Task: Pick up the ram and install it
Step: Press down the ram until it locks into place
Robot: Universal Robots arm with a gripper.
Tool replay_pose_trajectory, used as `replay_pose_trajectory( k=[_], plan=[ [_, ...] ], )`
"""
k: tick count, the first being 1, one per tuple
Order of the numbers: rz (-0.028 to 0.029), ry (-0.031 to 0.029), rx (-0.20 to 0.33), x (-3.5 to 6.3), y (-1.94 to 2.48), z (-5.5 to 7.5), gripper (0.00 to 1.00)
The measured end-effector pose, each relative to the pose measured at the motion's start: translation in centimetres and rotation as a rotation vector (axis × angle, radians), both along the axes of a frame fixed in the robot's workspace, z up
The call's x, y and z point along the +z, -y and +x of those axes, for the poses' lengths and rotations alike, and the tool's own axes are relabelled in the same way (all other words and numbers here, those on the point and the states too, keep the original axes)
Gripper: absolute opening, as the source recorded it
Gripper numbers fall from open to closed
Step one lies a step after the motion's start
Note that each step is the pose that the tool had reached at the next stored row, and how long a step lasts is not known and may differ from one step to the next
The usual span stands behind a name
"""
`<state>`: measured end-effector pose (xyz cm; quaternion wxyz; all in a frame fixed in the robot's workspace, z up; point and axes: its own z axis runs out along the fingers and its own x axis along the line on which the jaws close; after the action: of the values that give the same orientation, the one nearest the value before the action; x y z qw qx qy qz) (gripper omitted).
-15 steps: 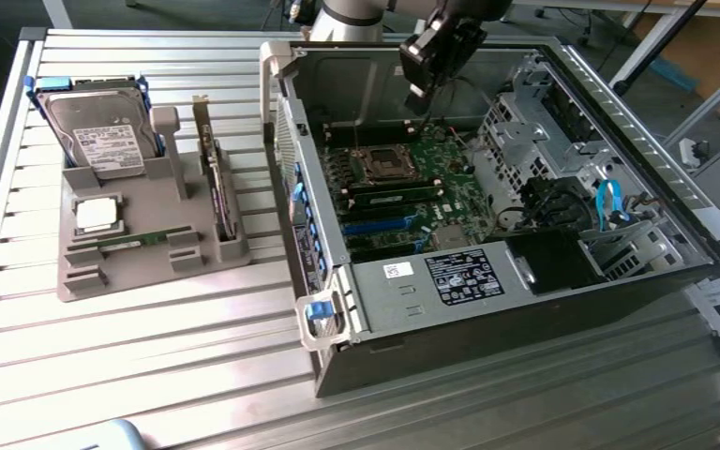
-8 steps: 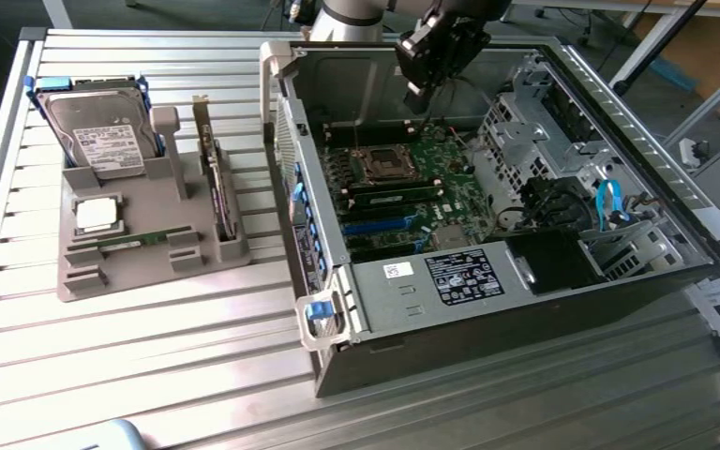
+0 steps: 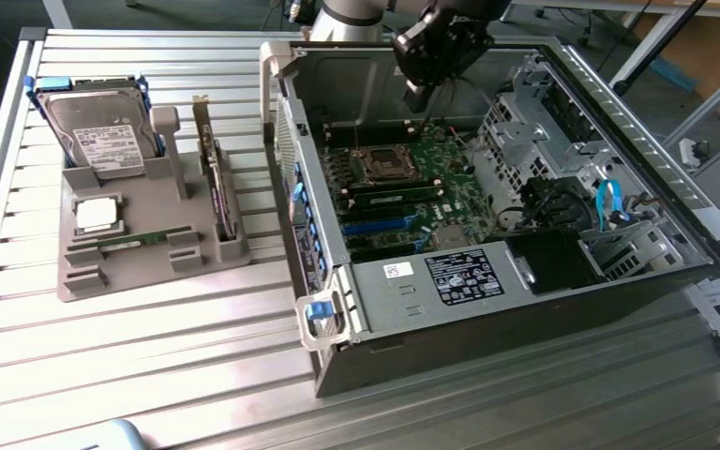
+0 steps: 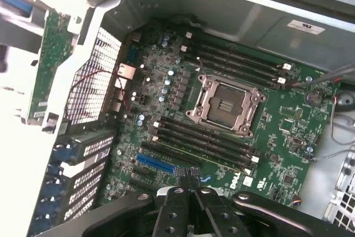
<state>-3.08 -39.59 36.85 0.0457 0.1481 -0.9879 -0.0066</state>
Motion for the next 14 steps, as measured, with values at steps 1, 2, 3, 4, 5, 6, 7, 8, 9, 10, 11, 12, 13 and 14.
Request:
replay_pose_trajectory(
  k=[1,2,3,4,5,6,7,8,9,10,11,12,13,14],
  plan=[
    [0.0,0.0,-0.015,0.0,0.0,0.0,0.11],
    [0.0,0.0,-0.032,0.0,0.0,0.0,0.11],
    [0.0,0.0001,-0.047,-0.01,0.0,0.0,0.11],
    [0.0,0.0,-0.05,-0.01,0.0,0.0,0.11],
    [0.0001,0.0,-0.05,-0.01,0.0,0.0,0.11],
    [0.0001,0.0,-0.05,0.0,0.0,0.0,0.11],
    [0.0,0.0028,-0.05,0.01,0.0,0.0,0.11],
    [-0.0005,0.0159,-0.05,0.01,0.01,-0.01,0.11],
    [-0.0016,0.0352,-0.05,0.01,0.0,-0.03,0.11],
    [-0.0023,0.0537,-0.05,-0.01,-0.01,-0.06,0.11],
    [-0.003,0.0712,-0.05,0.0,0.0,-0.08,0.11],
    [-0.0028,0.0817,-0.05,-0.01,0.0,-0.1,0.11],
    [-0.0028,0.0822,-0.05,-0.01,-0.01,-0.09,0.11],
    [-0.0029,0.0823,-0.05,-0.01,-0.01,-0.09,0.11]
  ],
)
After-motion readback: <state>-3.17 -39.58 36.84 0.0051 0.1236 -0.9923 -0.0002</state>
